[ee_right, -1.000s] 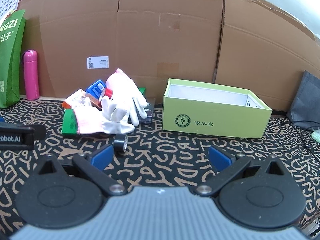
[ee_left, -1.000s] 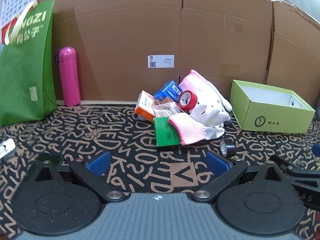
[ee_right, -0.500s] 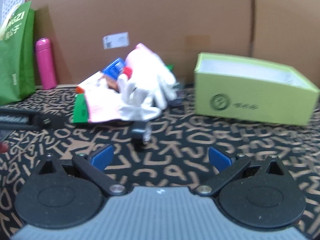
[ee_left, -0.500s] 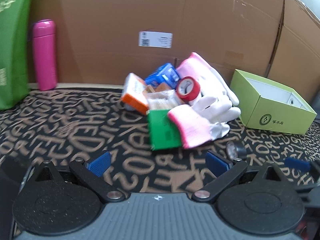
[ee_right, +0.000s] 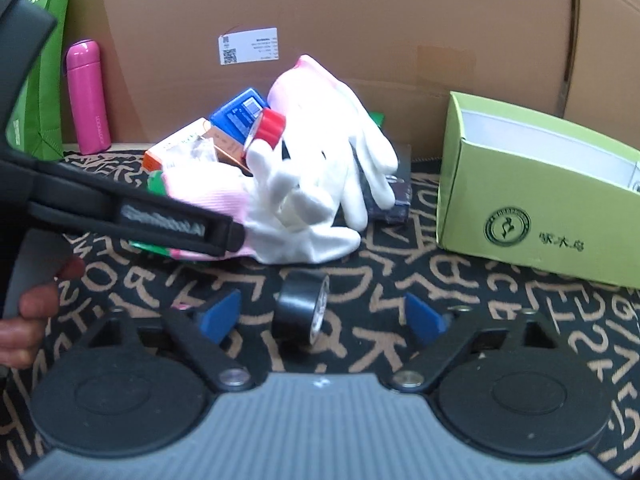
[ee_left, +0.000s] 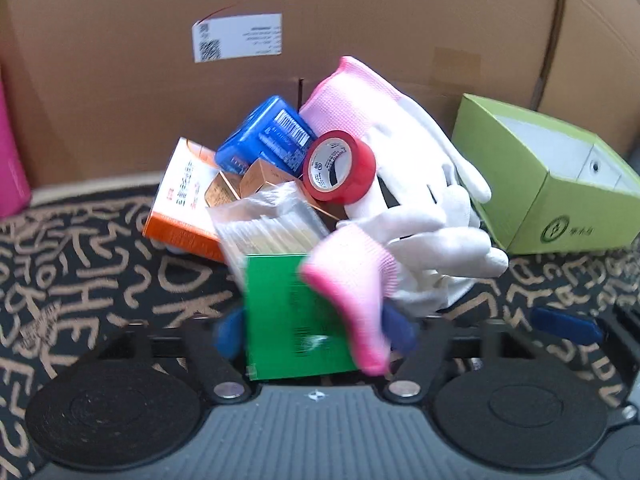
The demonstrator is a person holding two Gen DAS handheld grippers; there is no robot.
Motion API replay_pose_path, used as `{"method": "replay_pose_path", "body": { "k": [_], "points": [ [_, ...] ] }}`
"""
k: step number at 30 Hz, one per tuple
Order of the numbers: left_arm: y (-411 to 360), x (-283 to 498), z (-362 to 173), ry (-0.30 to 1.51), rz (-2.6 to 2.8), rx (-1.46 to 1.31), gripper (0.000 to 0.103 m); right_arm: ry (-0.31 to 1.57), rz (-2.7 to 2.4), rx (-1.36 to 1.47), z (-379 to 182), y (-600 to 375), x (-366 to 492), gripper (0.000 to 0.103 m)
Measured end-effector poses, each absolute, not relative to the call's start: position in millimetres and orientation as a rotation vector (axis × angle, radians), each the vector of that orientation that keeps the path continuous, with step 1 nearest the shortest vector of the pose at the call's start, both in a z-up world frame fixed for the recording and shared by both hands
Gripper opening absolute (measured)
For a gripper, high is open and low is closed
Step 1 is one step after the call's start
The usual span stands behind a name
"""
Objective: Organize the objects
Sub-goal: 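Grasp the green box and pink glove with left tool while right tool grasps black tape roll, then carry both held items over the lime-green shoe box and open both tools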
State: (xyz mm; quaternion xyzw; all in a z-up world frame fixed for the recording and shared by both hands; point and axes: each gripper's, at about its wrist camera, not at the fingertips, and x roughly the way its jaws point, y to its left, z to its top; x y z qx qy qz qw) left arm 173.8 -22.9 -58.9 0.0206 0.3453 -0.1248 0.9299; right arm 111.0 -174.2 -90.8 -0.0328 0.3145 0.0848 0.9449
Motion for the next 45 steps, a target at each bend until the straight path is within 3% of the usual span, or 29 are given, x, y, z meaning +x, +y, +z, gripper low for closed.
{"method": "replay_pose_path", "body": {
  "k": [2, 5, 6, 23, 29, 32, 37, 45],
  "points": [
    [-18.8, 166.8, -58.8, 0.702, -0.283, 0.026, 0.067, 0.635, 0.187, -0.053, -90.5, -176.7, 109.6, 0.049],
    [-15.9, 154.5, -57.3, 0.701, -0.310, 0.031, 0.067, 0.625, 0.204, -0.018, -88.6, -182.7, 106.9, 0.022],
    [-15.7, 151.0, -56.7, 0.700, -0.316, 0.037, 0.067, 0.619, 0.210, -0.007, -87.5, -184.6, 105.4, 0.019],
    [2.0, 93.1, -53.1, 0.772, -0.434, 0.049, 0.069, 0.511, 0.198, 0.026, -60.8, -212.8, 44.7, 0.019],
    [9.8, 89.2, -60.9, 0.779, -0.377, 0.026, 0.081, 0.515, 0.210, 0.036, -60.6, -215.6, 37.6, 0.019],
    [5.2, 94.1, -60.1, 0.779, -0.376, 0.037, 0.067, 0.521, 0.213, 0.037, -62.3, -213.8, 38.4, 0.019],
    [1.1, 99.3, -49.2, 0.773, -0.415, -0.012, 0.067, 0.513, 0.211, 0.036, -59.7, -215.0, 37.7, 0.019],
    [-20.1, 104.3, 14.6, 0.658, -0.506, -0.067, 0.067, 0.435, 0.198, 0.045, -34.3, -228.9, 33.9, 0.019]
  ]
}}
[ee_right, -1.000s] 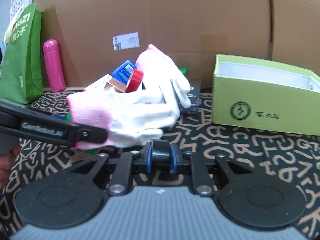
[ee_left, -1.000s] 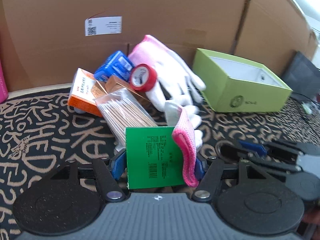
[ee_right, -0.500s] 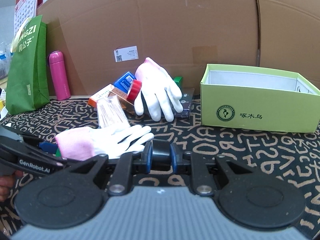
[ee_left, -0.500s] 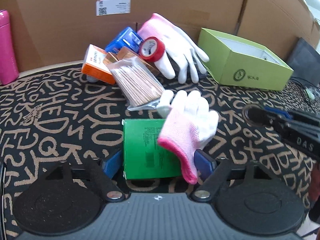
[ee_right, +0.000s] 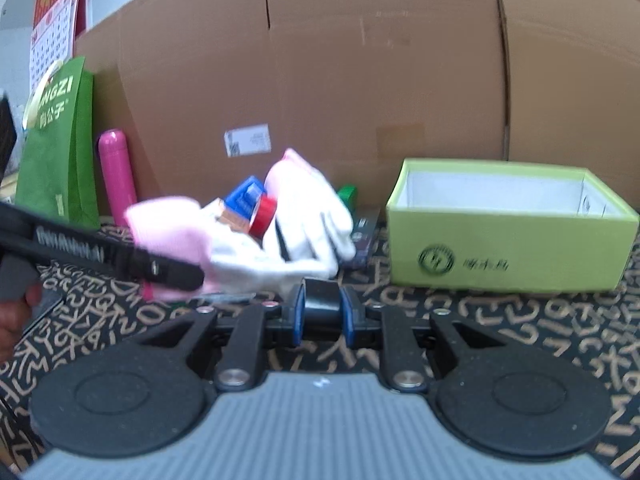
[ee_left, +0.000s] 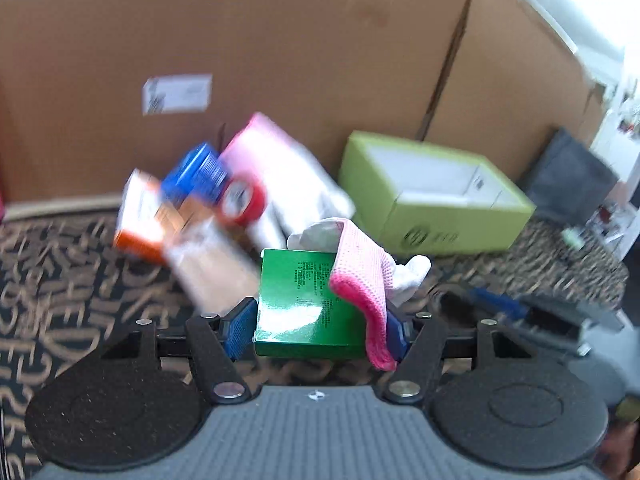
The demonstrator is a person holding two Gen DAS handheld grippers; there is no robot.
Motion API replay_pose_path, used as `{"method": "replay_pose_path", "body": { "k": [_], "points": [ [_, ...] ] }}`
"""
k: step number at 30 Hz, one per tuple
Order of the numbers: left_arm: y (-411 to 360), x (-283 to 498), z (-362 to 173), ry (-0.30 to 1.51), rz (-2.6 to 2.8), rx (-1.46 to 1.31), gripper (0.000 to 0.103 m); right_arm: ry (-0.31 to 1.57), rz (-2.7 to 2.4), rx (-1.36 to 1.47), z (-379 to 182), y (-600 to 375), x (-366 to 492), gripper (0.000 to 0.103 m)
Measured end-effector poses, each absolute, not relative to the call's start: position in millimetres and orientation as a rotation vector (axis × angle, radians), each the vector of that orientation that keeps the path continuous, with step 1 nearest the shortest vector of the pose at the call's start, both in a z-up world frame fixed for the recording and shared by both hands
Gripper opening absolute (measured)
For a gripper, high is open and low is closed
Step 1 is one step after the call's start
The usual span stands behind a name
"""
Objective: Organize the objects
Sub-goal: 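Carry both held items over the lime-green shoe box and open both tools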
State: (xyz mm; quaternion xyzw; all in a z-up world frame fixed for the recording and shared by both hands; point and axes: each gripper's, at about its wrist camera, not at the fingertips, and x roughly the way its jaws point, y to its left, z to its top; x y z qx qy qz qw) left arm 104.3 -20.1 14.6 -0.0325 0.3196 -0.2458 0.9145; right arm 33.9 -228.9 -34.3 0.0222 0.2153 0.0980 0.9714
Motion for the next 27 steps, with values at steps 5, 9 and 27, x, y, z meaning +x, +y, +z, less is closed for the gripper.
{"method": "replay_pose_path", "body": {
  "k": [5, 9, 27],
  "points": [
    [-51.1, 115.5, 56.7, 0.581, -0.583, -0.084, 0.067, 0.367, 0.158, 0.026, -10.6, -244.2, 37.7, 0.019],
    [-84.7, 131.4, 78.2, 0.537, -0.620, -0.076, 0.067, 0.313, 0.098, 0.010, 7.1, -263.6, 47.8, 0.019],
    [-218.7, 261.3, 31.6, 0.592, -0.624, -0.032, 0.069, 0.374, -0.081, 0.078, -34.2, -364.5, 171.9, 0.019]
  ]
}}
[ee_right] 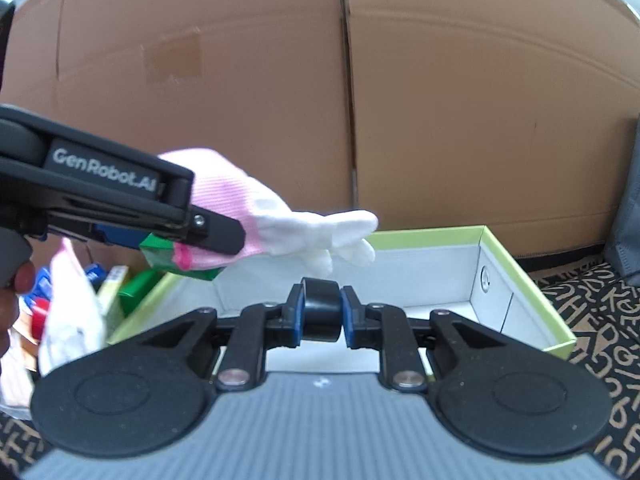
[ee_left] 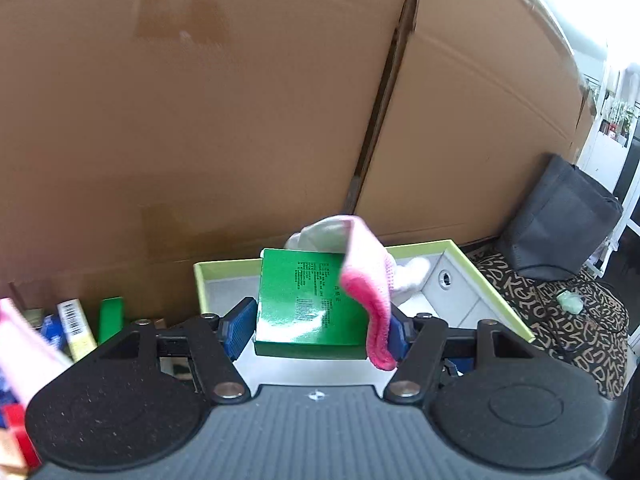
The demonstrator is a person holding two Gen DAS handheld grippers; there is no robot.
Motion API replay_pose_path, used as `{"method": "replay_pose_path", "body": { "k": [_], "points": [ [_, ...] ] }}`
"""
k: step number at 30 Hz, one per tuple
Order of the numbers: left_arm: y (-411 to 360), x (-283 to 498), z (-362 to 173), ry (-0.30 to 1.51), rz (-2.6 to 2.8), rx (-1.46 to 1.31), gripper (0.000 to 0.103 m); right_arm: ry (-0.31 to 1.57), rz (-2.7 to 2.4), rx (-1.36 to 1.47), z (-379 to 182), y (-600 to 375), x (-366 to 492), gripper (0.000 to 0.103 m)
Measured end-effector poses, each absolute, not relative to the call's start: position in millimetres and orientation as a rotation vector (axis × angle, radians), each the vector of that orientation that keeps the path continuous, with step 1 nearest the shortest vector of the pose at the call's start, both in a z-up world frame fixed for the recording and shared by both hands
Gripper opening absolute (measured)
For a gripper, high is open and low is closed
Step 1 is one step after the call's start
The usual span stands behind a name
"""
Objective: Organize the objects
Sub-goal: 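Carry both held items over the lime-green shoe box and open both tools, then grasp the clear bag of wooden sticks with the left tool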
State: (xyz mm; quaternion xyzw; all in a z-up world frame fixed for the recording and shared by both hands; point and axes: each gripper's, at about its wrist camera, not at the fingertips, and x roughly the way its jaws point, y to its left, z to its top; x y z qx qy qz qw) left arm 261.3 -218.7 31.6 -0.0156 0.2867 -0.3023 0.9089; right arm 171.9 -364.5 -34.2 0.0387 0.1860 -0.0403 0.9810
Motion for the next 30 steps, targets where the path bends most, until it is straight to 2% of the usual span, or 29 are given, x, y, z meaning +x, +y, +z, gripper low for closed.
{"method": "replay_pose_path", "body": {
  "k": [1, 2, 3, 5, 7, 9, 12, 21, 30],
  "points": [
    [-219.6, 264.1, 27.8, 0.586, -0.628, -0.049, 0.073, 0.373, -0.075, 0.077, -37.5, -369.9, 178.8, 0.019],
    [-219.7, 266.7, 24.2, 0.586, -0.626, -0.067, 0.090, 0.363, -0.064, 0.077, -40.9, -372.1, 180.9, 0.031],
    [-219.8, 268.1, 22.3, 0.589, -0.601, -0.075, 0.100, 0.355, -0.051, 0.082, -43.9, -373.9, 182.4, 0.054],
    [-218.0, 265.8, 22.2, 0.566, -0.569, -0.074, 0.100, 0.329, -0.069, 0.088, -48.4, -377.2, 181.0, 0.069],
    [-213.6, 262.2, 26.0, 0.560, -0.569, -0.080, 0.100, 0.309, -0.112, 0.044, -44.4, -376.8, 174.8, 0.069],
    [-205.9, 254.8, 31.2, 0.543, -0.571, -0.112, 0.100, 0.260, -0.171, 0.028, -37.6, -378.5, 162.1, 0.079],
    [-193.2, 237.0, 41.8, 0.489, -0.574, -0.106, 0.100, 0.176, -0.203, 0.073, -24.6, -380.6, 137.9, 0.088],
    [-133.0, 160.2, 54.5, 0.377, -0.538, -0.086, 0.100, 0.114, -0.087, 0.133, -9.3, -347.5, 75.5, 0.103],
    [-50.4, 120.7, 33.1, 0.410, -0.447, -0.185, 0.100, 0.159, 0.054, 0.035, 0.4, -287.7, 50.1, 0.103]
  ]
}}
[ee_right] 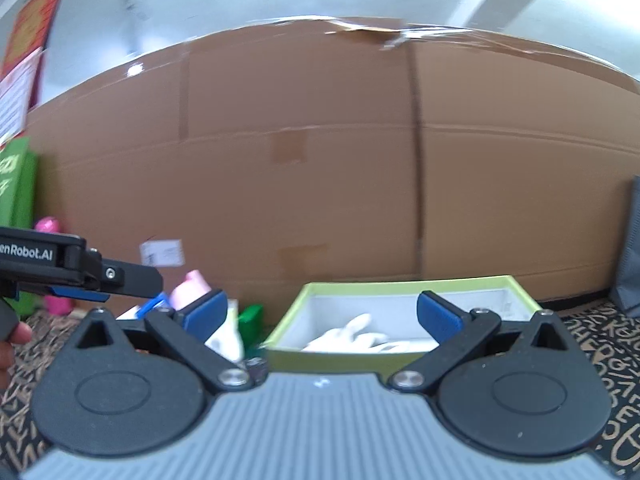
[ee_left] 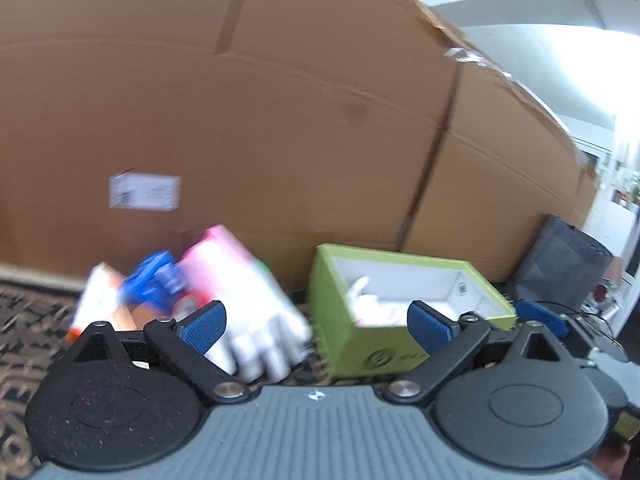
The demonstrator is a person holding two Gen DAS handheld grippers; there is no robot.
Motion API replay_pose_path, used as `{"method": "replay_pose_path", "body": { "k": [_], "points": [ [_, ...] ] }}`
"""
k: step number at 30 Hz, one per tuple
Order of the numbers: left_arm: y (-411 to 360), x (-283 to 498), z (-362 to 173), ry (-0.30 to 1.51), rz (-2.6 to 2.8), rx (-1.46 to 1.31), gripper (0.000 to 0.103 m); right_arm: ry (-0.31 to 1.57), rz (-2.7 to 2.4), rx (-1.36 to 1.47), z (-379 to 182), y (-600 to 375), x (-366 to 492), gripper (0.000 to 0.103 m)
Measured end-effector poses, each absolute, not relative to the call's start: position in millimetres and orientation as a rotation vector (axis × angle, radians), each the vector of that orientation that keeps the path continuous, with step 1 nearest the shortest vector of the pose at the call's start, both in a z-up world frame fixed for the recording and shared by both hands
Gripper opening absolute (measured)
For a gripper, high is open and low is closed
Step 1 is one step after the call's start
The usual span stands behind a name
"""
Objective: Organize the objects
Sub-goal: 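Grasp the clear bag of wooden sticks with the left tool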
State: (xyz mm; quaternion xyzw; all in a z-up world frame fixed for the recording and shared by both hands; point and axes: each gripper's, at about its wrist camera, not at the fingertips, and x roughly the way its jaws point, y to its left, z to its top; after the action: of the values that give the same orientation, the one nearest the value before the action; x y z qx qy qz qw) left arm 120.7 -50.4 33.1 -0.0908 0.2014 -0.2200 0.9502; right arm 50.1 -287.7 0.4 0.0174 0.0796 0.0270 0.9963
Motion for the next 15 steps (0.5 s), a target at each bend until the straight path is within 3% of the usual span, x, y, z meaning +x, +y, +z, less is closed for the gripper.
{"method": "replay_pose_path", "body": {
  "k": [9, 15],
  "points": [
    [26.9, 125.5, -17.7, 0.511, -0.243, -0.253, 0.100, 0.273, 0.164, -0.063, -21.9, -224.6, 67.0, 0.103],
    [27.2, 158.5, -51.0, 0.621, -0.189, -0.254, 0.100, 0.299, 0.156, -0.159, -35.9, -197.4, 77.4, 0.103]
  ]
}}
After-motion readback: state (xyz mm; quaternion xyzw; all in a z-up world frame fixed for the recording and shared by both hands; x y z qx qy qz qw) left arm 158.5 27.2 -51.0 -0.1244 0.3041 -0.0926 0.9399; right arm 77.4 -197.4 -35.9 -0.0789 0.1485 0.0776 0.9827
